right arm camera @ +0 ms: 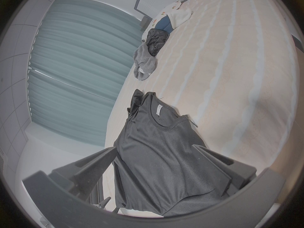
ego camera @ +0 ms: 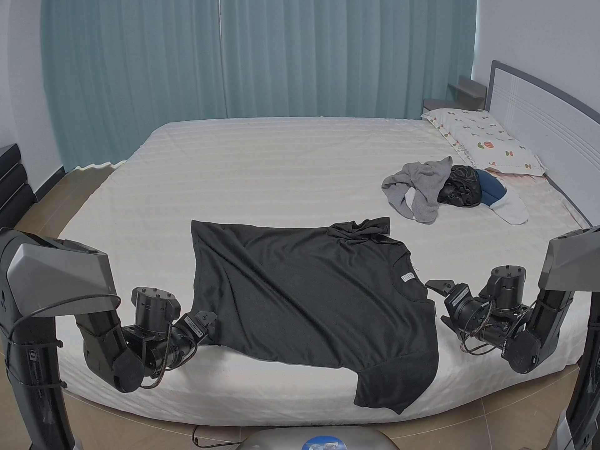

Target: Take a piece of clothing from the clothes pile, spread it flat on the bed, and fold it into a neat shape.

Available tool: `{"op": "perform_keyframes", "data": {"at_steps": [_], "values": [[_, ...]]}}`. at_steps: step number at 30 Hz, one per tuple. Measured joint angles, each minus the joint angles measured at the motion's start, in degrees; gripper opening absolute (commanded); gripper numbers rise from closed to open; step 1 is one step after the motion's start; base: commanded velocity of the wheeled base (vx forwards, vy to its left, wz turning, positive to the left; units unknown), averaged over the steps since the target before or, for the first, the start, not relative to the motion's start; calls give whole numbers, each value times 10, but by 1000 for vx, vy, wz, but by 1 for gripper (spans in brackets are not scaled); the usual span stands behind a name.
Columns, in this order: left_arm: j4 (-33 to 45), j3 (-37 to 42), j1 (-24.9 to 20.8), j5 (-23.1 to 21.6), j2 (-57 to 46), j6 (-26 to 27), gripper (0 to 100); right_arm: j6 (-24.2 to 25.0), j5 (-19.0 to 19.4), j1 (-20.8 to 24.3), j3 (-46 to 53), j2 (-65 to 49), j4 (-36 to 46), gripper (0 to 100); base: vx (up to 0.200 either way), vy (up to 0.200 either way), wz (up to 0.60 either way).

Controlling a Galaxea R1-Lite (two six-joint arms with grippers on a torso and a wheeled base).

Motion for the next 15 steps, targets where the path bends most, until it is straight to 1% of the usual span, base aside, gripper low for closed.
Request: {"op": "perform_keyframes", "data": {"at_steps": [1,2,9,13,15], "values": [[0,-4,0,0,3,0,100,0,0,0,0,0,0,100,0,0,0],[1,-10,1,0,7,0,0,0,0,0,0,0,0,100,0,0,0],[15,-32,10,0,26,1,0,-10,0,0,0,1,0,100,0,0,0],[16,-21,13,0,26,3,0,-41,0,-1,5,8,1,100,0,0,0],[16,-10,16,0,23,15,0,-64,0,0,11,11,1,100,0,0,0]]}}
